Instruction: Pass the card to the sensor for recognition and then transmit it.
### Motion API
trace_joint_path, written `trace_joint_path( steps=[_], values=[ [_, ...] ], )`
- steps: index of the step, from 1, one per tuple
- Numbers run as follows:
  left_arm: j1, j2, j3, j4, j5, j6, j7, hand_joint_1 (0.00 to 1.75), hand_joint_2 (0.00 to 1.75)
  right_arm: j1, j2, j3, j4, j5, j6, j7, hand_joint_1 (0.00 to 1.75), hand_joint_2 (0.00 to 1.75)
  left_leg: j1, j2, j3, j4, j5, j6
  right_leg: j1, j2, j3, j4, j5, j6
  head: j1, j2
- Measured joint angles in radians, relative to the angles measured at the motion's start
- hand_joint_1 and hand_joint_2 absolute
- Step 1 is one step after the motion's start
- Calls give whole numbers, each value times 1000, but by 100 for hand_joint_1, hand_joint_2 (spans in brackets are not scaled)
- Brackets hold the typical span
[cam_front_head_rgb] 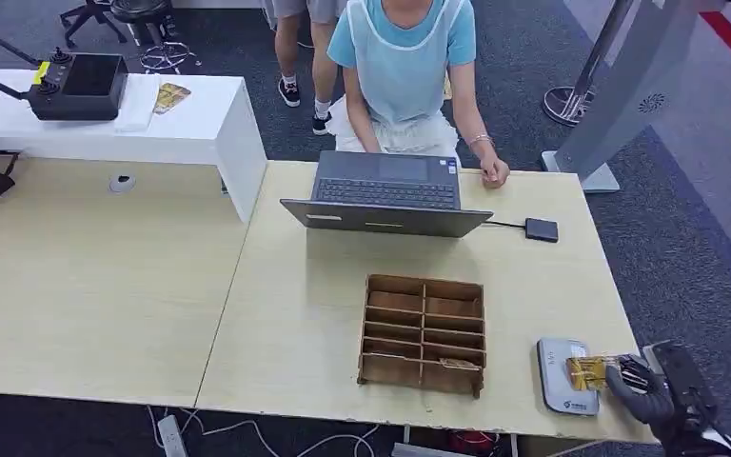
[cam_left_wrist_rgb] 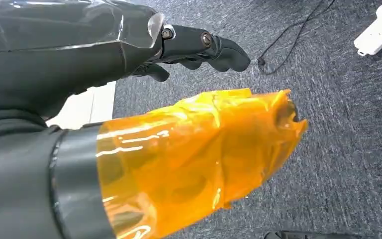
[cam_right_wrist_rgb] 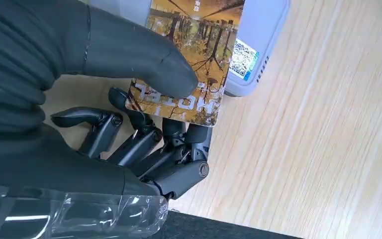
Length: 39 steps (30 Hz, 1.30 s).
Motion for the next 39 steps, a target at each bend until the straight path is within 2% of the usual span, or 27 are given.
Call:
trace_joint_path(
  steps=[15,23,33,39],
  values=[
    [0,3,-2,0,0,0,0,0,0,-2,-2,11,0,9,-17,1,175,175,0,1,2,0,-1,1,0,1,2,0,0,0,0,0],
    [0,3,-2,0,0,-3,-8,0,0,12,-11,12,-16,-28,-13,-37,175,175,0,1,1,0,-1,1,0,1,3,0,0,1,0,0],
    [1,3,-2,0,0,-3,-21,0,0,81,-63,-38,-145,-85,30,-35,175,175,0,1,-2,0,-1,1,0,1,-1,0,0,0,0,0],
    [1,2,-2,0,0,-3,-37,0,0,93,-66,-45,-185,-87,36,-35,175,175,0,1,-4,0,-1,1,0,1,-3,0,0,0,0,0]
  ],
)
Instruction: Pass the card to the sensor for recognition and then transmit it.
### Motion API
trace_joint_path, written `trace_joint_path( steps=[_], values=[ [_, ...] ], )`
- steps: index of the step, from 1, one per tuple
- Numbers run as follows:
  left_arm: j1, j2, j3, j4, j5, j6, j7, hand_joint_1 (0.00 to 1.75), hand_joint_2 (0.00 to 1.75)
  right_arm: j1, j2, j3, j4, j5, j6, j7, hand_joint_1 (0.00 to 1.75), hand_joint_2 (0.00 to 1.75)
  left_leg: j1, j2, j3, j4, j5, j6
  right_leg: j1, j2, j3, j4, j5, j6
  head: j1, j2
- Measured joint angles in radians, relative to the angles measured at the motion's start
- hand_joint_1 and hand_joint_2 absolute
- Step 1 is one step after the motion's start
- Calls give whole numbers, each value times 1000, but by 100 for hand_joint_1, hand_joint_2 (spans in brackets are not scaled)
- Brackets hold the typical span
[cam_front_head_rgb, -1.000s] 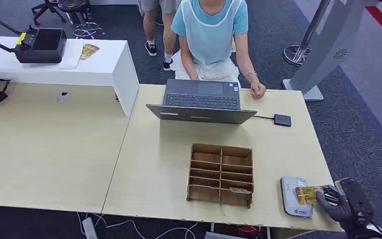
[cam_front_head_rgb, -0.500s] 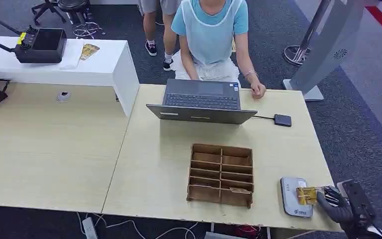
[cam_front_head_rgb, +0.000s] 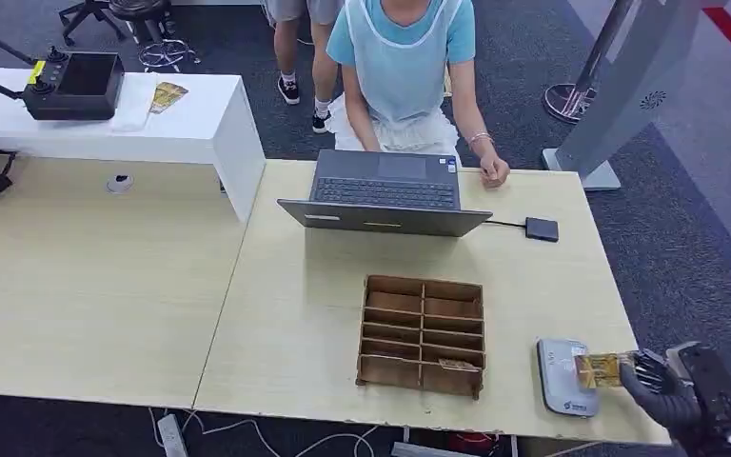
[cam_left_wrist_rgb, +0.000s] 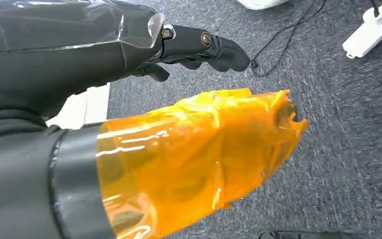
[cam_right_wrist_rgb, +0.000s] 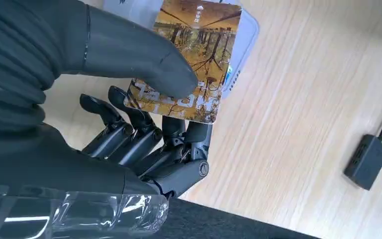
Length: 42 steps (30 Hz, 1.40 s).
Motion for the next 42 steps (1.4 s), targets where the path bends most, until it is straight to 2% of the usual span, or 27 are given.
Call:
trace_joint_path(
  steps=[9,16,22,28,38,42],
  values=[
    [0,0,0,0,0,-6,-21,0,0,1,-2,0,-24,3,1,-5,175,175,0,0,-1,0,0,0,0,0,0,0,0,0,0,0],
    [5,-6,0,0,0,-10,-83,0,0,1,-25,-12,-61,-2,-2,-14,175,175,0,0,-1,0,0,0,0,0,-1,0,0,0,0,0],
    [13,-15,0,5,0,-12,-97,0,0,35,-48,-66,-147,-18,-21,-14,175,175,0,-1,-1,0,0,0,0,-1,-2,0,0,0,0,0],
    [23,-27,4,5,0,-2,-150,0,0,124,-49,-145,-271,10,-50,-24,175,175,0,-1,-3,0,-1,-1,0,-1,-2,0,-1,0,0,0],
    [24,-40,9,5,0,1,-151,0,0,178,-48,-195,-356,21,-54,-30,175,175,0,0,-2,0,-1,0,0,-1,-2,0,-1,0,0,0],
    [25,-42,15,5,0,2,-116,0,0,188,-36,-200,-396,79,-58,-38,175,175,0,0,-2,0,-2,0,0,-1,-2,0,-1,0,0,0]
  ],
)
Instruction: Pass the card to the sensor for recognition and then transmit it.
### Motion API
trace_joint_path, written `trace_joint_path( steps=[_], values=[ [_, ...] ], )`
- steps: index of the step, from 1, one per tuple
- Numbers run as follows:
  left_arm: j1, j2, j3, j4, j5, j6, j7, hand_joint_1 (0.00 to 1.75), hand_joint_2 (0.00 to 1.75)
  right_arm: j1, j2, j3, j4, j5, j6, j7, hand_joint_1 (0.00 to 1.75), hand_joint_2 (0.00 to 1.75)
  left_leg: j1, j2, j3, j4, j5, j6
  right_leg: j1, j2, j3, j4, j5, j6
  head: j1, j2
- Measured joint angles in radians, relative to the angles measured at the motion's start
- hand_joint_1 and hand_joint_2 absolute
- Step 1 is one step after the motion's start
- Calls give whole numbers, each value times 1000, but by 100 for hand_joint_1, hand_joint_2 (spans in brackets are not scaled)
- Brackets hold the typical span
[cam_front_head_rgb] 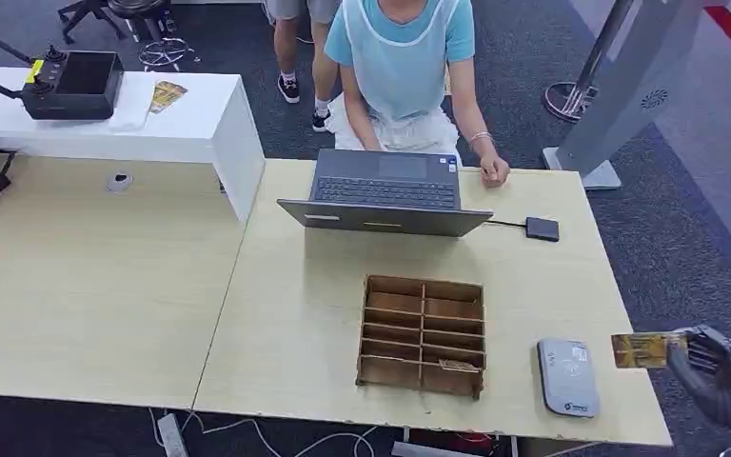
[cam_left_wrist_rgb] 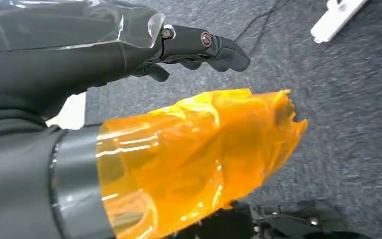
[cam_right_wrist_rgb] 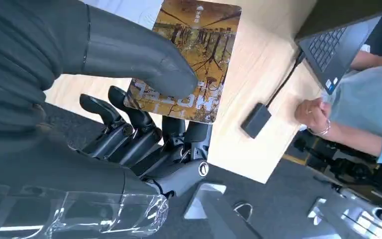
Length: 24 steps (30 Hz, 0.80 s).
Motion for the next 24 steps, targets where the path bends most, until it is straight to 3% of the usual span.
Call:
trace_joint_path(
  steps=[2,7,11,15,20,24],
  values=[
    [0,0,2,0,0,1,12,0,0,0,5,5,-19,32,-13,-5,175,175,0,0,0,0,0,0,0,0,0,0,0,0,0,0],
    [5,6,1,-18,2,1,104,0,0,-8,6,53,-70,138,-109,-12,175,175,0,0,0,0,0,0,0,0,0,0,0,0,0,0],
    [5,16,1,-31,3,2,107,0,0,-25,-16,102,-130,441,-294,71,175,175,0,0,0,0,0,0,0,0,1,1,0,0,0,0],
    [3,20,2,-32,3,2,142,0,0,-85,-34,165,-174,697,-412,126,175,175,0,2,0,0,0,0,0,2,1,1,0,0,0,0],
    [-2,25,3,-33,3,2,148,0,0,-271,-57,278,-167,975,-499,167,175,175,0,4,0,0,1,-1,0,4,2,2,1,-1,0,0],
    [-14,33,3,-33,3,2,140,0,0,-607,-86,445,-31,1101,-456,159,175,175,0,10,2,0,3,-2,0,11,0,2,5,-1,0,0]
  ],
)
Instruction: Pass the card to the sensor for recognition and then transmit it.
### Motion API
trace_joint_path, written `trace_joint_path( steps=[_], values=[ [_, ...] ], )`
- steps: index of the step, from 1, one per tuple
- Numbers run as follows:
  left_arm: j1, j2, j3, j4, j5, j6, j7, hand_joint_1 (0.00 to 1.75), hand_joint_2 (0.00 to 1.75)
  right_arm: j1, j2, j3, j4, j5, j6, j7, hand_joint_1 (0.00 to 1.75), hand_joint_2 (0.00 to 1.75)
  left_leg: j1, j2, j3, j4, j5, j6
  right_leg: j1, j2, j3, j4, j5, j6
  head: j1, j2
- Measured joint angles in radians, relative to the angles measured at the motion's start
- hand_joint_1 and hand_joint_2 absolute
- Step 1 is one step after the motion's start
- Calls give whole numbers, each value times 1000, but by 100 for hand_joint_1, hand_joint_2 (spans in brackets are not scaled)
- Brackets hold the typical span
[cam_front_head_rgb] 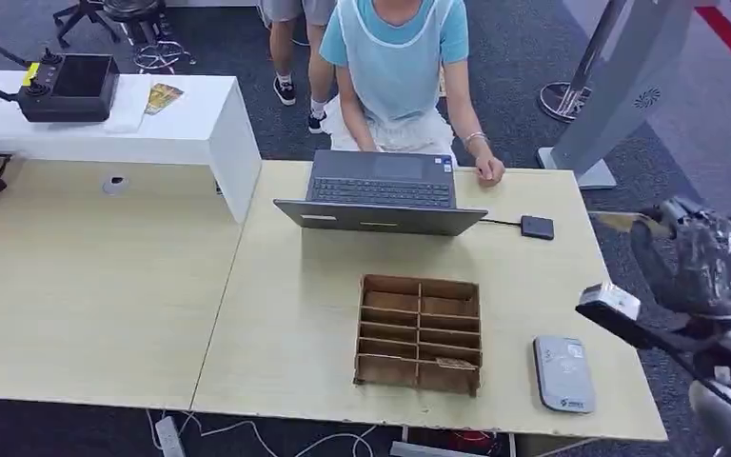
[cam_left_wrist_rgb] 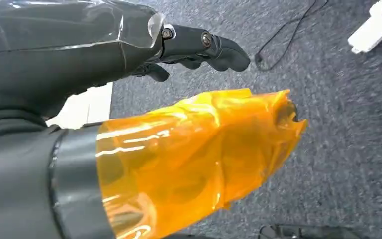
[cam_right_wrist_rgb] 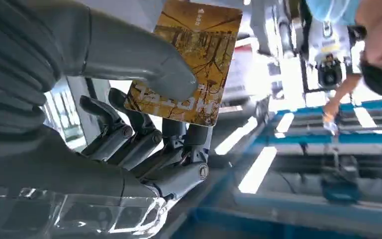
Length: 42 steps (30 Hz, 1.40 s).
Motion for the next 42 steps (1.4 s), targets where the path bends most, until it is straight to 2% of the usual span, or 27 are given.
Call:
trace_joint_path(
  steps=[4,6,9,14,18,20,23,27,34,39,42],
  values=[
    [-10,4,0,0,5,0,-31,0,0,-342,19,205,230,102,30,-8,175,175,0,-4,-1,0,4,0,0,-3,-1,0,2,0,1,0],
    [-10,5,0,0,5,0,-35,0,0,-458,44,281,322,118,34,-8,175,175,0,-5,-1,0,5,0,0,-4,-1,1,2,0,0,0],
    [-10,5,0,0,5,0,-39,0,0,-571,76,360,420,122,34,-7,175,175,0,-9,-2,0,5,0,0,-8,-1,1,2,0,0,0],
    [-9,5,0,0,5,0,-43,0,0,-672,112,438,517,135,37,8,175,175,0,-10,-6,0,5,0,0,-9,-4,1,2,0,0,0],
    [-11,8,-3,0,5,0,-48,0,0,-769,194,509,667,94,53,34,175,175,0,-8,-6,0,6,-1,0,-7,-5,1,2,0,0,0],
    [-13,9,-6,0,5,0,-61,0,0,-805,260,527,771,32,54,33,175,175,0,-8,-5,0,6,-2,0,-7,-5,1,2,-1,0,0],
    [-13,10,-6,0,6,0,-92,0,0,-844,343,552,906,4,58,40,175,175,0,-9,-6,0,7,-2,0,-8,-5,2,3,-1,0,0],
    [-12,10,-6,0,6,0,-103,0,0,-871,413,569,1024,-1,64,46,175,175,0,-10,-6,0,8,-2,0,-9,-6,2,3,-1,0,0],
    [-12,10,-6,0,6,0,-103,0,0,-898,463,589,1115,-5,64,46,175,175,0,-10,-8,0,8,-2,0,-9,-6,1,3,-1,0,0],
    [-12,10,-6,1,6,0,-113,0,0,-907,499,596,1183,-41,108,46,175,175,0,-10,-7,0,8,-2,0,-9,-6,1,3,-1,0,0],
    [-12,10,-8,2,6,0,-112,0,0,-907,517,602,1218,-30,104,51,175,175,0,-10,-7,0,8,-2,0,-9,-6,2,3,-1,0,0]
  ],
)
